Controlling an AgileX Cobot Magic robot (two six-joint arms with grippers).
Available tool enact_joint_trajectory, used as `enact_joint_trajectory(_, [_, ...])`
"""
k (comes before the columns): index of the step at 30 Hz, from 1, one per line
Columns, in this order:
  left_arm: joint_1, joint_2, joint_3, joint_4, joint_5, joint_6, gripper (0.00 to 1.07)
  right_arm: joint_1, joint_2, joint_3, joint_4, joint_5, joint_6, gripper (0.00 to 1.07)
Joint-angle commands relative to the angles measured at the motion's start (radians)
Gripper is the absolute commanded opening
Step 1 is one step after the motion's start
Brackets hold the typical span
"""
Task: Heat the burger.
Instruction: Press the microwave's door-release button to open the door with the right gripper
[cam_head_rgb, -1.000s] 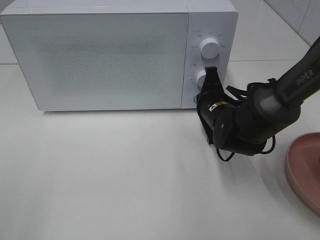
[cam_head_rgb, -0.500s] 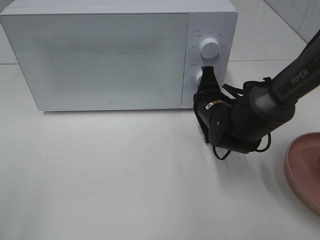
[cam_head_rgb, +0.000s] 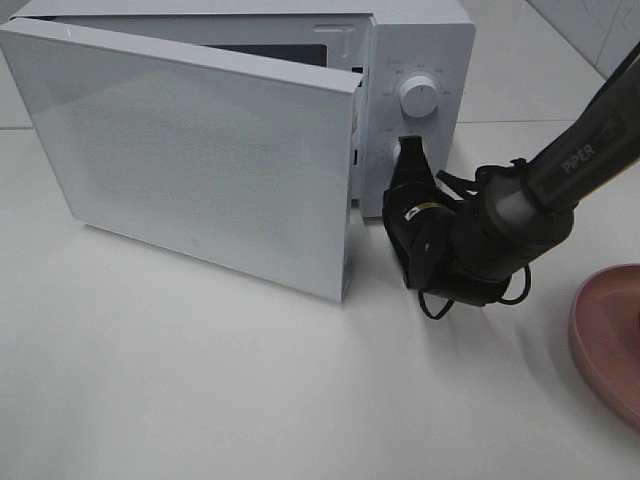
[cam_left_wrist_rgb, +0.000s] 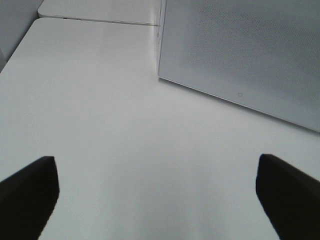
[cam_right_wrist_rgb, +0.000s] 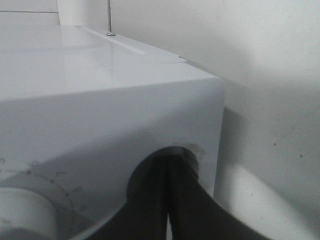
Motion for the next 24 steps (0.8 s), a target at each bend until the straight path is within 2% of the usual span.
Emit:
enact_joint_trajectory(1, [0.004,-0.005,0.003,-0.001,-0.007,-0.007,1.0,-0.029,0.0,-0.074,-0.076,-0.181,-0.026,0.0])
enact_joint_trajectory(24, [0.004,-0.005,0.003,-0.001,-0.007,-0.007,1.0,-0.026,-0.087,-0.005,-0.088,0.012,-0.049,0.0])
